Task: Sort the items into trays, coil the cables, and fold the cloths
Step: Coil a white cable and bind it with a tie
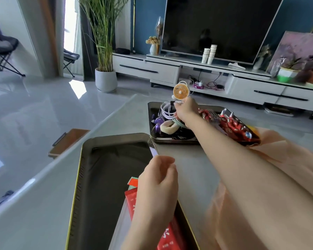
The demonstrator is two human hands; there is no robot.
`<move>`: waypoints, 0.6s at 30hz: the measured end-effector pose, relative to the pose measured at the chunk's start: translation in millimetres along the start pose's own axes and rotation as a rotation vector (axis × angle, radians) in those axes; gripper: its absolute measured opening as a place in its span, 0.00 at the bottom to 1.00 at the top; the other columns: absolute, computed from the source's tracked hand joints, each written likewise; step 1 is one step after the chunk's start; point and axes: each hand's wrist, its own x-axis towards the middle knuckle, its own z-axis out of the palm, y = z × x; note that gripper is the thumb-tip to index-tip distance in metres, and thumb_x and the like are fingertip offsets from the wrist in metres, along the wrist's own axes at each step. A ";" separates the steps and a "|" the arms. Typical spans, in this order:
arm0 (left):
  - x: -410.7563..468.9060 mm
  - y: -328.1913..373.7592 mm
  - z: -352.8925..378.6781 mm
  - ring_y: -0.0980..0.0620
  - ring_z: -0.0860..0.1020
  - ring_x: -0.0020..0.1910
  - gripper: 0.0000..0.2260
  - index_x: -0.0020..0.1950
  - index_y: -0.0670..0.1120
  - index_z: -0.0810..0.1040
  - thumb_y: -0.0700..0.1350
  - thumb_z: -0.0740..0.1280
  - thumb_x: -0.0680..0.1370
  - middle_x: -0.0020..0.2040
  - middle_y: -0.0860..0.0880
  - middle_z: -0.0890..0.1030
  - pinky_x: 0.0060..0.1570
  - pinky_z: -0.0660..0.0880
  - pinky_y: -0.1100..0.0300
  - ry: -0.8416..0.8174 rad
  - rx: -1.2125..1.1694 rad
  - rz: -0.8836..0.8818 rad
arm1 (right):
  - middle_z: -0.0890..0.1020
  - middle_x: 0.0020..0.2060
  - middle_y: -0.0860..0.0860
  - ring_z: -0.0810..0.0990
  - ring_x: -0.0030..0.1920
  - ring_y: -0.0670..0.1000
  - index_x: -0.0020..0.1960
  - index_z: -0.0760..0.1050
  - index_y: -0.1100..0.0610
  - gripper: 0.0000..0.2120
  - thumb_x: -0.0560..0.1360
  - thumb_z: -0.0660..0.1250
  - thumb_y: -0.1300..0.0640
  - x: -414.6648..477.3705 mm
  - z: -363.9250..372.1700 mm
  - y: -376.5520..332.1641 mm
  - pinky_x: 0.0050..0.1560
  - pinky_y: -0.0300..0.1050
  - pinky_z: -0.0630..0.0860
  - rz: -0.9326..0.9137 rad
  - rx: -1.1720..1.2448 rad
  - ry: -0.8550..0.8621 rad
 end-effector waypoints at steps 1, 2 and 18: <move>-2.2 0.5 -0.5 0.67 0.74 0.33 0.07 0.45 0.52 0.77 0.41 0.63 0.77 0.35 0.54 0.80 0.32 0.68 0.76 0.000 0.013 0.011 | 0.72 0.62 0.63 0.75 0.60 0.61 0.64 0.68 0.64 0.18 0.78 0.63 0.57 2.9 2.2 1.1 0.57 0.49 0.72 -0.005 -0.102 0.007; -2.8 0.9 -1.0 0.67 0.75 0.34 0.07 0.45 0.52 0.77 0.41 0.63 0.77 0.36 0.54 0.80 0.33 0.68 0.76 0.007 0.019 0.024 | 0.69 0.65 0.62 0.73 0.61 0.61 0.66 0.67 0.63 0.19 0.78 0.63 0.58 4.7 3.4 2.4 0.56 0.48 0.71 -0.006 -0.184 0.012; -55.7 21.0 47.3 0.52 0.79 0.44 0.12 0.40 0.54 0.76 0.37 0.62 0.75 0.42 0.53 0.81 0.46 0.74 0.59 -0.181 0.054 0.102 | 0.78 0.39 0.45 0.74 0.32 0.40 0.48 0.77 0.56 0.07 0.75 0.64 0.67 -168.6 -228.5 159.9 0.32 0.27 0.70 -0.105 -0.181 -0.103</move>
